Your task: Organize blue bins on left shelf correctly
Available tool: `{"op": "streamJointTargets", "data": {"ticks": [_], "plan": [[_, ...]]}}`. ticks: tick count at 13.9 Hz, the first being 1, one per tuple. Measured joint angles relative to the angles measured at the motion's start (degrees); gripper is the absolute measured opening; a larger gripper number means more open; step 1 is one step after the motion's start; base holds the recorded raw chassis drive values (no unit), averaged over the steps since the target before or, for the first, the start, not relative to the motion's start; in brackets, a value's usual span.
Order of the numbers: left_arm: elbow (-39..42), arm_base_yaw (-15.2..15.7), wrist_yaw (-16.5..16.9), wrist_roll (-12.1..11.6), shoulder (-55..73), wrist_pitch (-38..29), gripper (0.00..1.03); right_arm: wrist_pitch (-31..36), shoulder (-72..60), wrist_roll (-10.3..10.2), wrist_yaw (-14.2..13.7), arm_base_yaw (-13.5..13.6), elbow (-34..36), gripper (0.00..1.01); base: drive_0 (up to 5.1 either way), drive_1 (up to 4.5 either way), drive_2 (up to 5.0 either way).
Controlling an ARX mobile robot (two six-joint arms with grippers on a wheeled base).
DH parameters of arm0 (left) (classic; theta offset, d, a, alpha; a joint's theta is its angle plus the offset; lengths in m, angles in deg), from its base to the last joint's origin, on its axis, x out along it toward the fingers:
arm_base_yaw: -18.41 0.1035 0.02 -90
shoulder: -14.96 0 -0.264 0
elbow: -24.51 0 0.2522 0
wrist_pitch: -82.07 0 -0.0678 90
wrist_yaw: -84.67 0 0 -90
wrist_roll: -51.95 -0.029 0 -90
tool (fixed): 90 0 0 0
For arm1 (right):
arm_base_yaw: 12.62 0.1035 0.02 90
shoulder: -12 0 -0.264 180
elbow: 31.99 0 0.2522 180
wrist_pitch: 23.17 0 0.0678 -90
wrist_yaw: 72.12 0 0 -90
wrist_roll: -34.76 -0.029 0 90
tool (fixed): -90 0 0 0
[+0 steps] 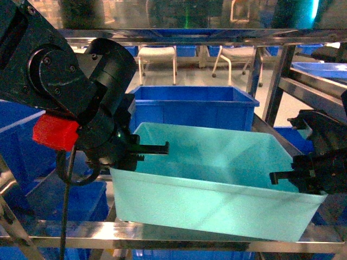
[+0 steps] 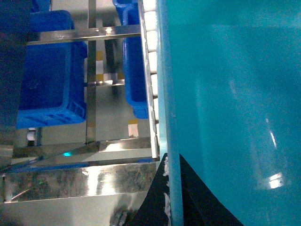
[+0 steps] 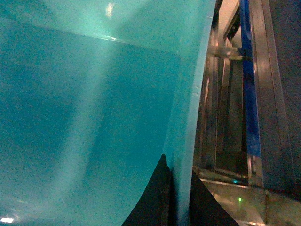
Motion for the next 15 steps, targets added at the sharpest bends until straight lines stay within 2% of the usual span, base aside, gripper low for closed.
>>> {"op": "streamJointTargets", "data": {"ticks": [4,8,11,15], "plan": [[-0.33,0.83,0.11,0.44,0.63,1.53,0.02,0.63,-1.38,1.29,0.39,1.11,-1.38,0.02,0.0,0.00,0.0],[0.61,1.05,0.20,1.99,1.88,1.64,0.02,1.40,-2.49,3.87,0.20,1.49,-1.22,0.02,0.0,0.00,0.0],[4.66,0.13,0.02,3.48,1.20,0.17,0.02,2.45,-2.78,5.99,0.09,1.79,0.26,0.02,0.0,0.00,0.0],[3.74,0.48,0.22,3.74,1.95,1.79,0.02,2.80,-2.84,6.84,-0.48,2.10,0.72,0.02,0.0,0.00,0.0]]}}
